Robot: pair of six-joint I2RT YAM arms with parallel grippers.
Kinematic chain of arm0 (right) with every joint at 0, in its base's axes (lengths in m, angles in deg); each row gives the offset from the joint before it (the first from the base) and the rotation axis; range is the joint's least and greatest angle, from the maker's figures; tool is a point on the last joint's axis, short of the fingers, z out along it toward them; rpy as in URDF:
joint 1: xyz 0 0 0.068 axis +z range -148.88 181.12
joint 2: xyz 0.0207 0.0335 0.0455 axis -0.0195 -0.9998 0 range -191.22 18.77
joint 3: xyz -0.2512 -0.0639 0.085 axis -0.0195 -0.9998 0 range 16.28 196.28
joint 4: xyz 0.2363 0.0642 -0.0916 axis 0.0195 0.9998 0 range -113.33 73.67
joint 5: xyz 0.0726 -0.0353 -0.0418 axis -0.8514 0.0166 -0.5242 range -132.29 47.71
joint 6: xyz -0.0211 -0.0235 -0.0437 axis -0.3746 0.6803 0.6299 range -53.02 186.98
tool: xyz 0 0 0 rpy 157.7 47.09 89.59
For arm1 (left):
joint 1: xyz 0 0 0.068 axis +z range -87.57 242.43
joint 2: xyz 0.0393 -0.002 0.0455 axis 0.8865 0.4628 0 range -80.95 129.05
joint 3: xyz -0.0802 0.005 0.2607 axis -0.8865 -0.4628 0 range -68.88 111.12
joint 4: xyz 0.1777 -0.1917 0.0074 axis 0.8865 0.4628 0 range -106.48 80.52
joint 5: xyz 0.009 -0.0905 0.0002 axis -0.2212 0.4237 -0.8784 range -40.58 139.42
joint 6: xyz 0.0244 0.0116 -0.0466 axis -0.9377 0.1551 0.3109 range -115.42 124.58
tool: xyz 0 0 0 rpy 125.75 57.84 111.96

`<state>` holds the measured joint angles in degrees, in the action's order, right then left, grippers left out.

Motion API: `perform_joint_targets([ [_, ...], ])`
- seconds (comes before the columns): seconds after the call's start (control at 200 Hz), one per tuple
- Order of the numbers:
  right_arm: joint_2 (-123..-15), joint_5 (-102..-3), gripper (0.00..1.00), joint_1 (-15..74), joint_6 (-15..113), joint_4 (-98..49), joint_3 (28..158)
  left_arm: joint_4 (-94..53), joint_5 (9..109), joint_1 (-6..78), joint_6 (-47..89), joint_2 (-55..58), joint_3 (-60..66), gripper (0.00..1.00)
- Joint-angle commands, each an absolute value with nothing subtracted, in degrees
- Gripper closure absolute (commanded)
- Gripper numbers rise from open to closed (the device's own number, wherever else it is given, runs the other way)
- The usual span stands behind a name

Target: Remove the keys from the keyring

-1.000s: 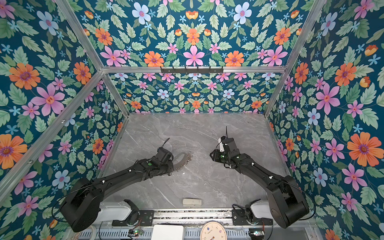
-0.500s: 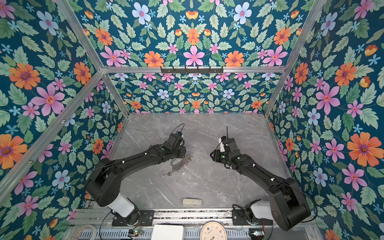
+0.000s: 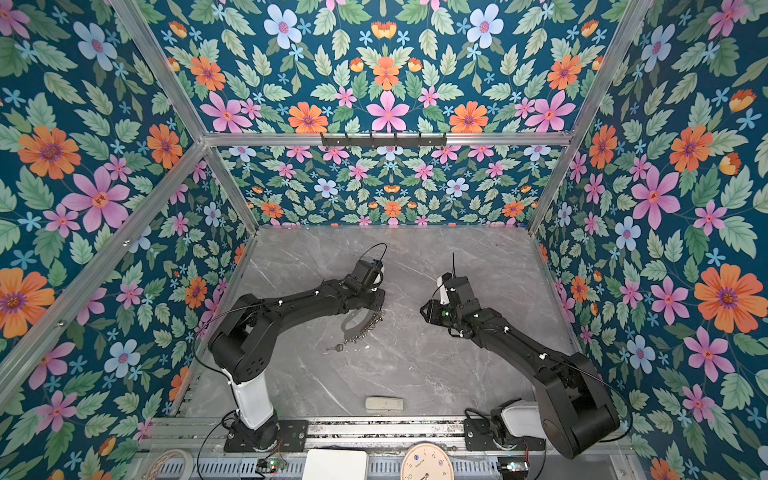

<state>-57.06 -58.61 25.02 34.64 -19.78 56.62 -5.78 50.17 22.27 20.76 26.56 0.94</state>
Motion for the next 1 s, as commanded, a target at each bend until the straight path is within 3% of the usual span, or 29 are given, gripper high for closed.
perform_joint_targets([
  [0.0, -57.17, -58.2, 0.63, 25.1, 35.41, -19.79, 56.8, -4.07, 50.79, 22.22, 19.04, 28.17, 2.29, 0.66],
  [0.995, -57.71, -57.94, 0.64, 25.1, 35.42, -20.01, 56.89, -3.48, 52.49, 22.97, 19.4, 31.47, 2.84, 0.81],
])
